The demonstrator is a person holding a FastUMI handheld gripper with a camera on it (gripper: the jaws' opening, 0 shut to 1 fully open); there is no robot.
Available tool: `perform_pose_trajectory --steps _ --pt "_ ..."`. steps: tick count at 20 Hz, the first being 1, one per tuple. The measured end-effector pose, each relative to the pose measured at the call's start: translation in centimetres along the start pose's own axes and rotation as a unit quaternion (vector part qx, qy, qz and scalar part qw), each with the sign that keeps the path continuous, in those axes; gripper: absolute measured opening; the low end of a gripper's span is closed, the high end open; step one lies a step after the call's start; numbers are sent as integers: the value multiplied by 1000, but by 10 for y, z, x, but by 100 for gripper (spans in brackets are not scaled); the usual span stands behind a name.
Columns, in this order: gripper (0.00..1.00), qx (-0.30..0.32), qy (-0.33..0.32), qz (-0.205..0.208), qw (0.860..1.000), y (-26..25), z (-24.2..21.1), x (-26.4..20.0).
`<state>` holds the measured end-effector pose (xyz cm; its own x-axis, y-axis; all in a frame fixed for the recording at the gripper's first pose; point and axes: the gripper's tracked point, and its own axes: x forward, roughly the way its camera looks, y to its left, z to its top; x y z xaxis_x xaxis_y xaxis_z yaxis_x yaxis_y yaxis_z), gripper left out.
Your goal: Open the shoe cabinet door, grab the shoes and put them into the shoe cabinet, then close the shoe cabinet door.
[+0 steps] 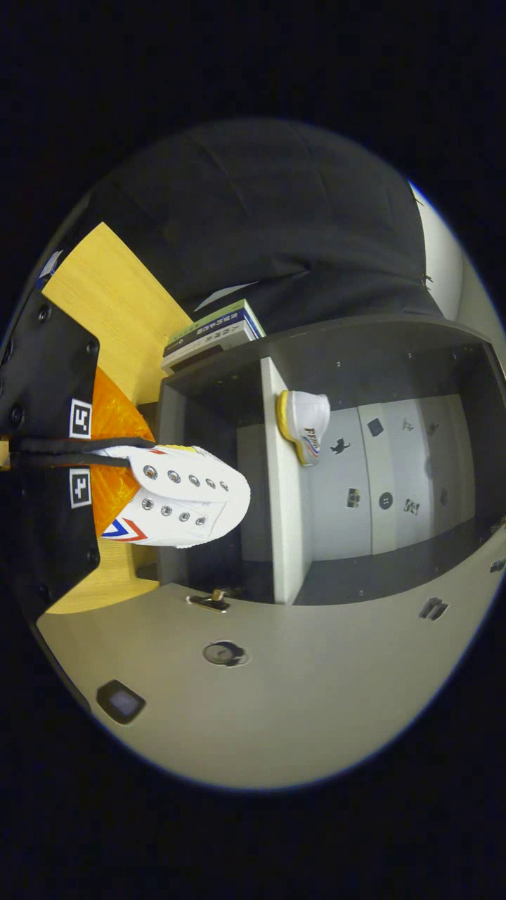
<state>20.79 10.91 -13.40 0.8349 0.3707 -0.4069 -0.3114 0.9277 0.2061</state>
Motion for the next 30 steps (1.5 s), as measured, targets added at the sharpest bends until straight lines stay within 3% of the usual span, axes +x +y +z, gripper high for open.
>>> perform_pose_trajectory --steps 16,24,30 --pt "1 -81 -98 -19 992 -21 180 102" --pt "1 -114 -92 -44 988 -30 201 165" --pt "2 -104 -59 -53 991 -32 184 203"
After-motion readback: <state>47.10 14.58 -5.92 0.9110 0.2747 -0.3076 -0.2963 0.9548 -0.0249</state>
